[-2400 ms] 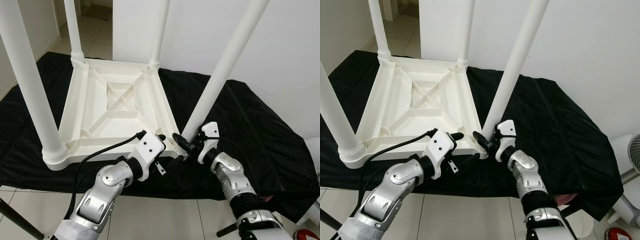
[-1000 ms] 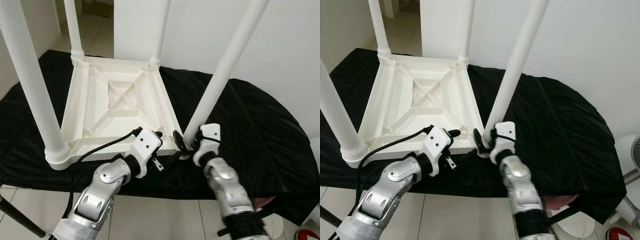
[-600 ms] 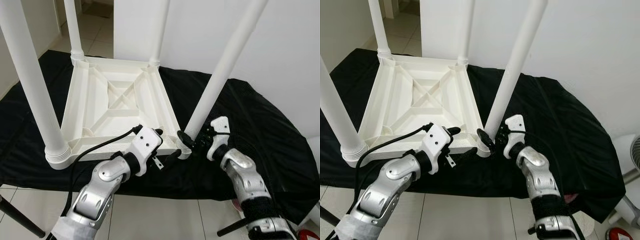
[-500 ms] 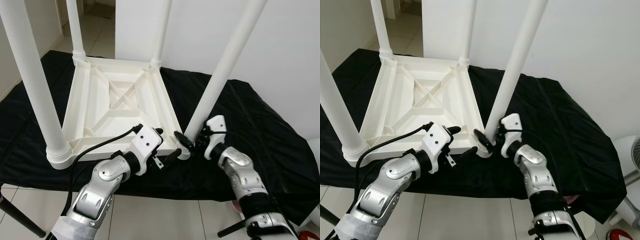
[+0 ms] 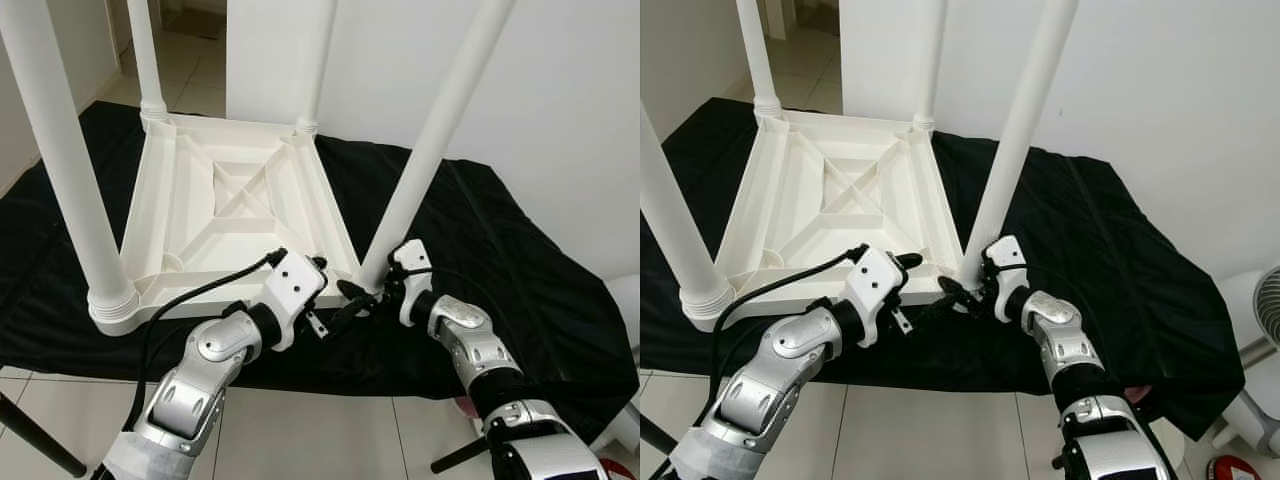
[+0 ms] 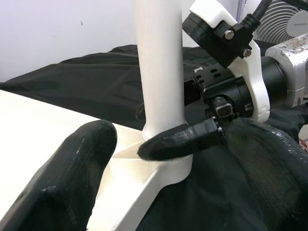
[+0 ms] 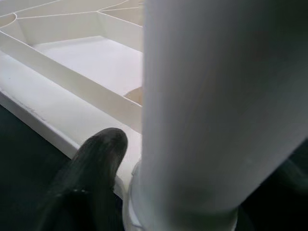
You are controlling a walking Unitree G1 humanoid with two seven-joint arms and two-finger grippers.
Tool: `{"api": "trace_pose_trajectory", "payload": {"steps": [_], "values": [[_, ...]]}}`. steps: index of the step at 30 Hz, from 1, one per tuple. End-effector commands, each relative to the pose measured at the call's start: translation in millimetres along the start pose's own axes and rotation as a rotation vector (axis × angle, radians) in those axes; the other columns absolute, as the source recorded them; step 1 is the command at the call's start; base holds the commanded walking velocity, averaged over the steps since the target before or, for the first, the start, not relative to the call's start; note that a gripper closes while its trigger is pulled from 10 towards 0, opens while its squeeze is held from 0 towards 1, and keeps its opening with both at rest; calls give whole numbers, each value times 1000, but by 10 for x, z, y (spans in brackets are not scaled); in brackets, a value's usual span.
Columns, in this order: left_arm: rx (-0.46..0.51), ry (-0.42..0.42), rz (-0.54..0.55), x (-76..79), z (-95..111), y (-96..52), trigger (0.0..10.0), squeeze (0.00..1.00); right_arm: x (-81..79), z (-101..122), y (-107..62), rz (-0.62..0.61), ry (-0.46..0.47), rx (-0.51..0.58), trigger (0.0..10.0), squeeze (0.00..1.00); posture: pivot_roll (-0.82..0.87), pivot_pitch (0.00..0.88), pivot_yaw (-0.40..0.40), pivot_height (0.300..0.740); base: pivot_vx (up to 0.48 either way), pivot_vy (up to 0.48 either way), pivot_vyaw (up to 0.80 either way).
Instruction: Building children table
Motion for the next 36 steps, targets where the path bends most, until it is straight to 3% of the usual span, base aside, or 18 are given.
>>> {"api": "trace_pose_trajectory", "payload": {"steps": [1, 10, 11, 12, 19, 20, 26, 31, 36], "values": [[-7, 2, 4, 25, 11, 10, 10000, 0, 2, -126, -26, 17, 17, -48, 0, 0, 94, 0, -175, 740, 0, 0, 0], [0, 1, -5, 31, 27, 33, 10000, 0, 54, -150, -70, -2, 37, -33, 0, 0, 85, 0, -166, 740, 0, 0, 0], [1, 1, -8, 32, 30, 37, 10000, 0, 71, -152, -77, -16, 41, -24, 2392, 0, 85, 0, -166, 740, 0, 0, 0], [2, 1, -10, 32, 31, 40, 10000, 0, 75, -149, -74, -40, 59, -6, 10000, 0, 78, 0, -163, 740, 0, 0, 0], [3, -1, -13, 38, 31, 53, 10000, 0, 97, -165, -46, -159, 90, 28, 10000, 0, 70, 0, -167, 740, 0, 0, 0], [5, -3, -14, 53, 35, 60, 10000, 0, 151, -145, -31, -296, 113, 64, 10000, 0, 67, 0, -169, 740, 0, 0, 0], [7, -5, -10, 50, 36, 66, 10000, 0, 193, -152, -56, -469, 192, 111, 10000, 0, 69, 0, -175, 740, 0, 0, 0], [8, -9, -2, 43, 34, 73, 10000, 0, 155, -236, -137, -728, 282, 151, 10000, 0, 58, 0, -180, 740, 0, 0, 0], [11, -12, -5, 63, 37, 88, 10000, 0, 56, -234, -110, -775, 310, 155, 10000, 0, 56, 0, -181, 740, 0, 0, 0]]}}
Point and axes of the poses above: a point about 5 cm out from each wrist's last joint towards the gripper, its own y axis pointing out of the wrist towards the gripper, its own z axis along the axis of the wrist's last joint, x = y × z, the point moved 5 cm from there along y, pointing out of the wrist towards the gripper, and after that the axes turned 14 degrees about y, right-handed, at the moved point
